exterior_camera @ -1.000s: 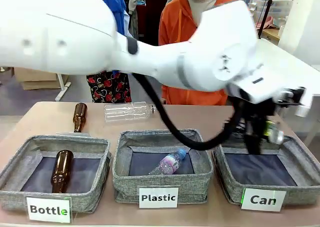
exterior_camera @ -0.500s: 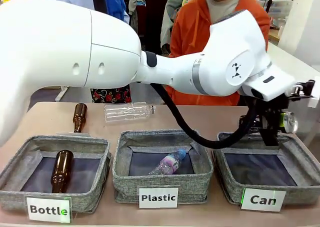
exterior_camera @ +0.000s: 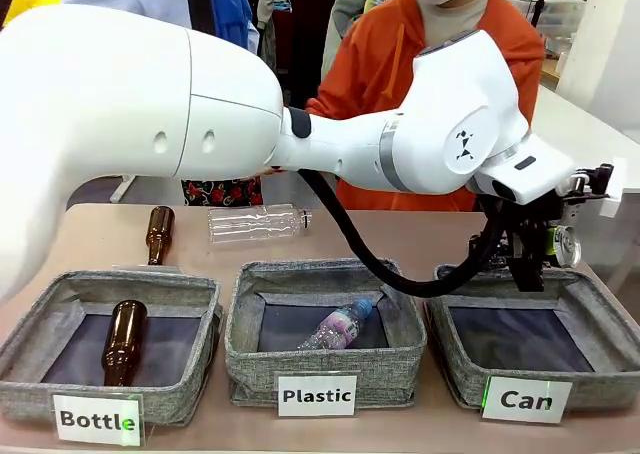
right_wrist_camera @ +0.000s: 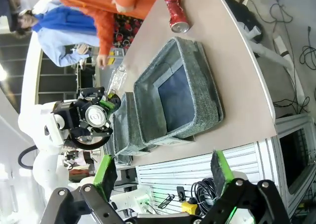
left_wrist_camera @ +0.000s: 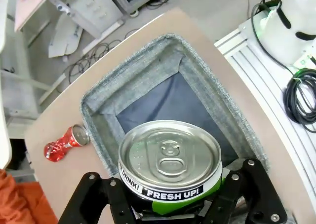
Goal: Sort the can waste into the basket.
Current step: Pick up the can waste from the table and place it in the right Fabric basket.
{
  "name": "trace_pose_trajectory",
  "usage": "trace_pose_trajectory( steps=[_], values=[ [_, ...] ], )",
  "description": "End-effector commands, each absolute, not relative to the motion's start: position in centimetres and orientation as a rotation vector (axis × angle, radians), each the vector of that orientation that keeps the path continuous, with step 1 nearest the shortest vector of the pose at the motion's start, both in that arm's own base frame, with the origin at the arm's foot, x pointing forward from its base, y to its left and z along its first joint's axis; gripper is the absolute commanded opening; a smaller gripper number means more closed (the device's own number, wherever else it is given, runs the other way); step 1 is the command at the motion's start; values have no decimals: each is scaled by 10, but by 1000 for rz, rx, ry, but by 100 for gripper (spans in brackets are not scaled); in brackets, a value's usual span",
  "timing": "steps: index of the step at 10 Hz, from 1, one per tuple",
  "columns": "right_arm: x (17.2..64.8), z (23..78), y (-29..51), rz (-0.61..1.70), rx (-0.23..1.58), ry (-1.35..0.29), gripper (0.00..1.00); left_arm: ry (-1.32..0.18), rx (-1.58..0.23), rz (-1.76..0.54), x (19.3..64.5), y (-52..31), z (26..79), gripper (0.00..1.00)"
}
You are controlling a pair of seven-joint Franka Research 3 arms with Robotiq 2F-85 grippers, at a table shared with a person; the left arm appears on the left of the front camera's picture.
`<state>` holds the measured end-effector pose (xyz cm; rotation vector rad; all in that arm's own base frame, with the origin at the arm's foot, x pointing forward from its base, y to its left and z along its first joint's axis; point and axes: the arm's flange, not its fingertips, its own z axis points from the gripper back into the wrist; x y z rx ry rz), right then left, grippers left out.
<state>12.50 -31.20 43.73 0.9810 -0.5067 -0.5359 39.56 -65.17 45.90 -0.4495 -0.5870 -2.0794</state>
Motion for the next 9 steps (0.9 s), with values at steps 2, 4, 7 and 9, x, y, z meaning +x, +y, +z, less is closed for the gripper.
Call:
trace_pose_trajectory(
  steps=[2, 4, 7, 9],
  values=[
    [118, 439, -313, -536, 978, -519, 100, -584, -406, -2074, 399, -656, 465, 100],
    [118, 439, -313, -536, 978, -519, 100, -587, -400, -2082, 399, -655, 466, 100],
    [118, 439, -313, -536, 978, -519, 100, -600, -395, -2082, 399, -650, 469, 100],
    [118, 439, -313, -536, 978, -519, 100, -603, -395, -2082, 398, -647, 472, 100]
  ],
)
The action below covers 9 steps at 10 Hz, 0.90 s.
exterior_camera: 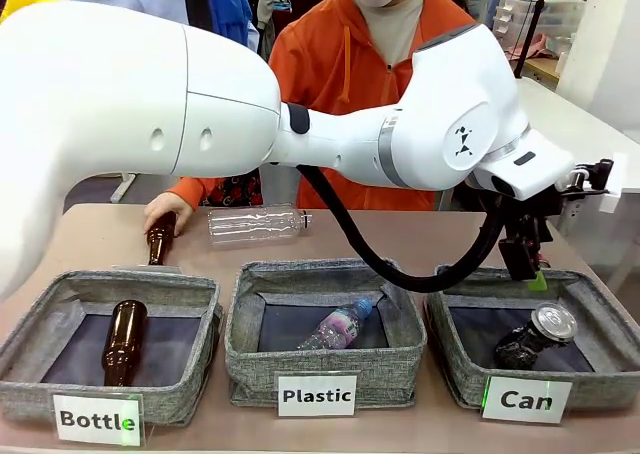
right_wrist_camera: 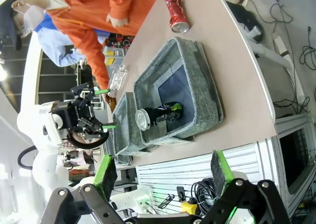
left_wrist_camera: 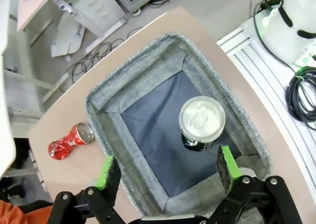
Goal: Sort the can waste into the basket.
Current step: Pick up the can waste from the table and place it in the right Fabric basket.
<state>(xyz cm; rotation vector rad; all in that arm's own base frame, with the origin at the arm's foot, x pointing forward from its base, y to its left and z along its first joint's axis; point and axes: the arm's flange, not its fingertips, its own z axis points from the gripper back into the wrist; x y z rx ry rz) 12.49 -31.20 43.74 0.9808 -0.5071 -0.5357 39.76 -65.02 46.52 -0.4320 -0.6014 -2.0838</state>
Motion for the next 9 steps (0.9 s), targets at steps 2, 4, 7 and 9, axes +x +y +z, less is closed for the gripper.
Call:
trace_pose_trajectory(
  steps=[2, 4, 7, 9],
  values=[
    [118, 439, -313, -536, 978, -519, 100, -602, -404, -2076, 399, -644, 473, 100],
    [118, 439, -313, -536, 978, -519, 100, -580, -439, -2054, 398, -630, 479, 100],
    [153, 434, -295, -522, 1084, -429, 100, -429, -353, -1994, 381, -545, 516, 100],
    [201, 430, -251, -471, 1174, -340, 100, -403, -259, -1955, 368, -480, 526, 100]
  ],
)
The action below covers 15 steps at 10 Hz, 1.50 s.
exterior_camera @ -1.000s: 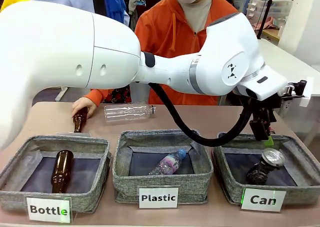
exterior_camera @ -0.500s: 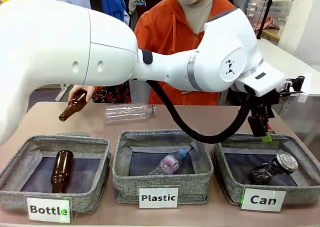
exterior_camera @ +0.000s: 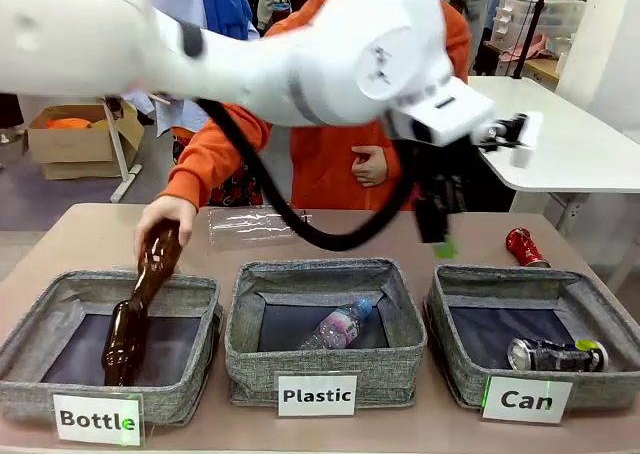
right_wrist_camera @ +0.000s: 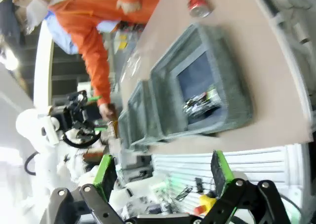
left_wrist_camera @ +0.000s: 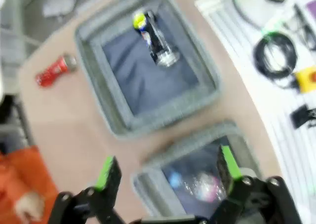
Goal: Sort the can waste into the basket.
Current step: Pick up the can waste from the table and place it in the right Fabric basket.
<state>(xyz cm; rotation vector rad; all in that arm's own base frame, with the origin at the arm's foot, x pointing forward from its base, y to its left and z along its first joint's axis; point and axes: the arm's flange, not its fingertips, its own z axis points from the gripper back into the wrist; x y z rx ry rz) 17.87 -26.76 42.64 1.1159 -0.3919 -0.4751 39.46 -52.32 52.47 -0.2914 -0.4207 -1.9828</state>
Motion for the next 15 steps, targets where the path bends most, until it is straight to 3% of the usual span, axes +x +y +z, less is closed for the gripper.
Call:
trace_pose_trajectory(
  steps=[1, 3, 10, 15],
  values=[
    [221, 424, -219, -439, 1190, -304, 100, -406, -244, -1919, 365, -453, 527, 100],
    [235, 423, -180, -367, 1212, -297, 100, -440, -256, -1874, 372, -426, 526, 100],
    [227, 426, -184, -364, 1248, -311, 100, -463, -300, -1833, 377, -424, 517, 100],
    [233, 432, -179, -373, 1237, -332, 100, -392, -393, -1761, 395, -386, 520, 100]
  ],
)
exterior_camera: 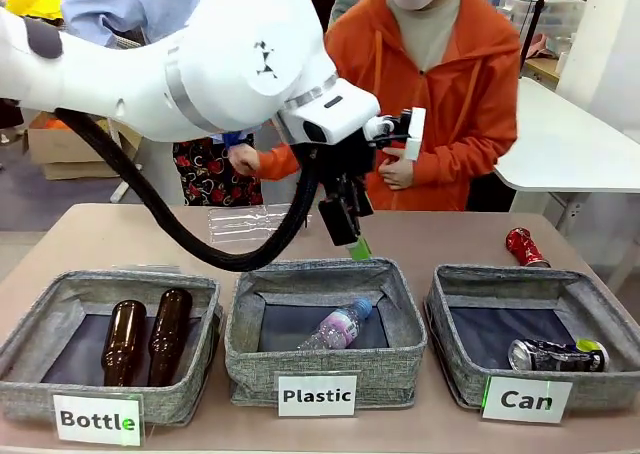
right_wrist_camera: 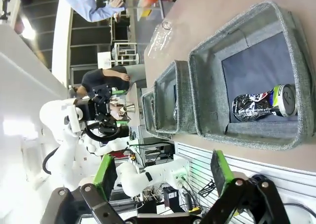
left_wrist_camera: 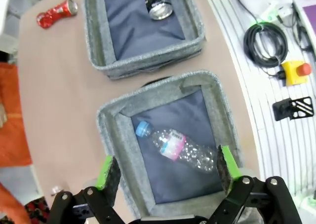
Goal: Sort the can waste into the basket.
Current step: Pick up the can waste from the table and place it in the right Fabric basket.
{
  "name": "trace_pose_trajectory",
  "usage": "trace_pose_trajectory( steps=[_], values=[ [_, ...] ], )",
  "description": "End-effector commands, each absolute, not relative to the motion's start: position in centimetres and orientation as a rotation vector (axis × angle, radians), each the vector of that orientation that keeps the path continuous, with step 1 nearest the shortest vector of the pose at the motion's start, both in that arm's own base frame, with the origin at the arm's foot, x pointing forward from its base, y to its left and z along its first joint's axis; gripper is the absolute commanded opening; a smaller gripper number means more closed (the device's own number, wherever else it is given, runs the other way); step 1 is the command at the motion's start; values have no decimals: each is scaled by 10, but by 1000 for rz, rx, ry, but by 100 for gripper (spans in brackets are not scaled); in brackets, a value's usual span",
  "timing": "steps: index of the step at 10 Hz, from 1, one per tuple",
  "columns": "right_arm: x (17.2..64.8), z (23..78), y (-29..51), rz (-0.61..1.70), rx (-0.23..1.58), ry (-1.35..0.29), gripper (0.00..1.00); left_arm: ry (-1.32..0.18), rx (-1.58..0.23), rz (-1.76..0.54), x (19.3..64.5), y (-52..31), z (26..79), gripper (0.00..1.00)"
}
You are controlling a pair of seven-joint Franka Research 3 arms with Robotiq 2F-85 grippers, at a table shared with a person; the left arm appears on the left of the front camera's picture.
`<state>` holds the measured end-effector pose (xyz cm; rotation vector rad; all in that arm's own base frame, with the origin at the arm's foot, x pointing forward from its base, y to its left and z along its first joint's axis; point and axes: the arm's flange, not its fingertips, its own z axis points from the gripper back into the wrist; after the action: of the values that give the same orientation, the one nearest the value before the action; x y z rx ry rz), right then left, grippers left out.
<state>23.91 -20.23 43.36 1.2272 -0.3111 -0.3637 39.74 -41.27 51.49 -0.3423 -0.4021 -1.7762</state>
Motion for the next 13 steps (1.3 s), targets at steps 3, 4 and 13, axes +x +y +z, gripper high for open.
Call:
trace_pose_trajectory(
  steps=[3, 4, 13],
  values=[
    [255, 441, -116, -265, 1290, -341, 100, -410, -518, -1360, 401, -251, 532, 100],
    [266, 441, -88, -250, 1288, -326, 100, -442, -568, -1199, 396, -199, 527, 100],
    [293, 360, 5, -320, 1279, 64, 100, -536, -974, -195, 366, 81, 389, 100]
  ],
)
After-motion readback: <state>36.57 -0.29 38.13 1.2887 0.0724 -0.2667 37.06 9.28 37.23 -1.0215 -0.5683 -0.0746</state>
